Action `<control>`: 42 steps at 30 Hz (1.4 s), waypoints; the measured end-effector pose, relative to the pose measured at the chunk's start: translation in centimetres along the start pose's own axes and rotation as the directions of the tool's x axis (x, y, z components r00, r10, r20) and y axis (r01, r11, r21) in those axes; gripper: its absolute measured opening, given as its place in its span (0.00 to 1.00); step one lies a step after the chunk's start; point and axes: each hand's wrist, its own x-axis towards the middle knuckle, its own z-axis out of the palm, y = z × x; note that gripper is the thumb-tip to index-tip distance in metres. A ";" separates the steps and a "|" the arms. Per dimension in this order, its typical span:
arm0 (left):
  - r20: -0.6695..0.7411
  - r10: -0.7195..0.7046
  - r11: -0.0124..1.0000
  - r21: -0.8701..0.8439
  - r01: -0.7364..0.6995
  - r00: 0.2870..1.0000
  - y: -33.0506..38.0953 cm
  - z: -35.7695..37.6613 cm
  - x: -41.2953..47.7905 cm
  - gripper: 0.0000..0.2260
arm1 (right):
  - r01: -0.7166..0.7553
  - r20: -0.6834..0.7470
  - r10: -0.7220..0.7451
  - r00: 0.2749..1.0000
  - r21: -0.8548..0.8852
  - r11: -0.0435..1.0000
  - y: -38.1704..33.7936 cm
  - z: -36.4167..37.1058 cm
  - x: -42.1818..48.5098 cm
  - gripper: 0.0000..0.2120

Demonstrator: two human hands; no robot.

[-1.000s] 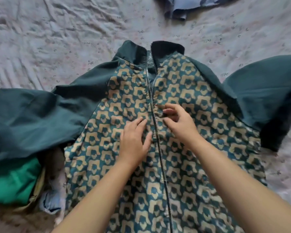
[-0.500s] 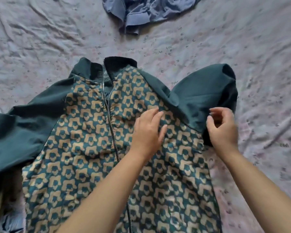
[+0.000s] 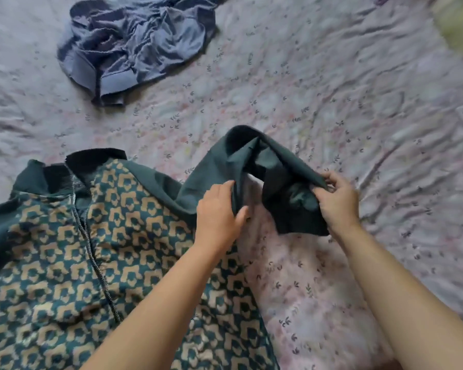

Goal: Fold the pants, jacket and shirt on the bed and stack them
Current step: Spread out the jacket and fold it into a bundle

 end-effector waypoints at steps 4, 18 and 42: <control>-0.042 0.096 0.995 0.040 -0.095 0.994 1.7 0.8 0.5 0.07 | 0.135 -0.276 -0.193 0.942 -0.215 0.967 -1.4 -9.0 1.6 0.11; -0.171 0.148 0.970 0.218 -0.109 0.974 -2.6 -0.4 0.6 0.07 | 0.396 0.427 -0.169 0.888 -0.525 0.753 2.0 -0.6 -1.1 0.22; -0.287 0.147 0.976 0.195 -0.093 0.947 -7.4 -3.8 4.6 0.18 | 0.619 0.364 -0.536 0.762 -0.652 0.438 4.2 2.3 1.2 0.24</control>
